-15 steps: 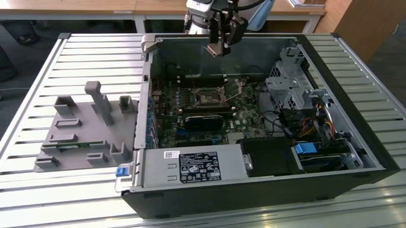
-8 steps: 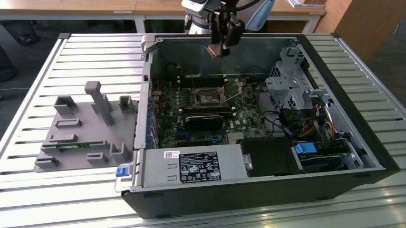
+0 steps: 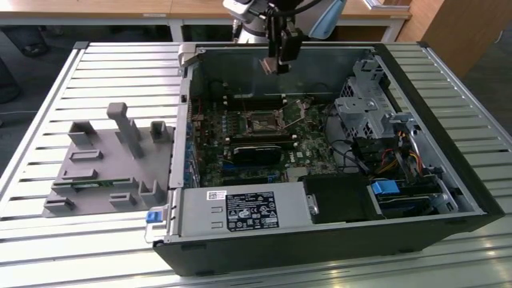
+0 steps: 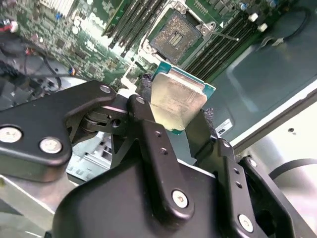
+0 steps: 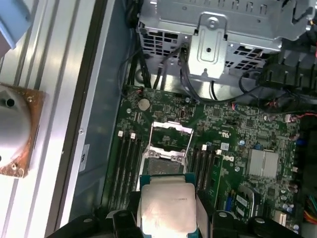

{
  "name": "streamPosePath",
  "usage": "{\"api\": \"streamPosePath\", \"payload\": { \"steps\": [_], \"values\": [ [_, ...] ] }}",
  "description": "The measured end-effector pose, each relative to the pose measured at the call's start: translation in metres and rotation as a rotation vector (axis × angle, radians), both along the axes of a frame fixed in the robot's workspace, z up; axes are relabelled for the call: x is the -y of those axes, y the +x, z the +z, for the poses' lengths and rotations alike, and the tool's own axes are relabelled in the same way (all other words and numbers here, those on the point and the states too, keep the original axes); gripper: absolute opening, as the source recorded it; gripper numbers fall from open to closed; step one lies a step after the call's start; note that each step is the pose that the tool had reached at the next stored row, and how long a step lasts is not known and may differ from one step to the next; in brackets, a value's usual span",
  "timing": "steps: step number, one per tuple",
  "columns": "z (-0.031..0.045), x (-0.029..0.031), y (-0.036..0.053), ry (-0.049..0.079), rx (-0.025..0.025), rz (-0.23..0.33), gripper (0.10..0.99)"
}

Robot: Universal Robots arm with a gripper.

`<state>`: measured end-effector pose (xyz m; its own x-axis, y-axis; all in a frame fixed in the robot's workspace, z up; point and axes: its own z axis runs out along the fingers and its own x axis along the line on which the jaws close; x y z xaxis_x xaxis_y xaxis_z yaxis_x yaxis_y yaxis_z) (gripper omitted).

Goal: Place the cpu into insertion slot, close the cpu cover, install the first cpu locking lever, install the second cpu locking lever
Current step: 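Place the cpu into insertion slot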

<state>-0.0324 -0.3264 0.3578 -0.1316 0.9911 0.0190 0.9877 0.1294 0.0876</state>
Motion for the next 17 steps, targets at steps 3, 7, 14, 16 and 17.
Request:
{"api": "streamPosePath", "payload": {
  "steps": [3,7,14,16,17],
  "values": [
    [-0.0015,0.0000,0.0000,0.000,0.0000,-0.054,0.529],
    [-0.0039,-0.0001,0.0000,0.000,0.0000,-0.118,0.529],
    [-0.0135,-0.0043,-0.0014,0.000,0.0000,-0.142,0.529],
    [-0.0172,-0.0058,-0.0019,-0.001,0.0000,-0.142,0.529],
    [-0.0190,-0.0065,-0.0022,-0.002,0.0001,-0.142,0.529]
  ]
}}
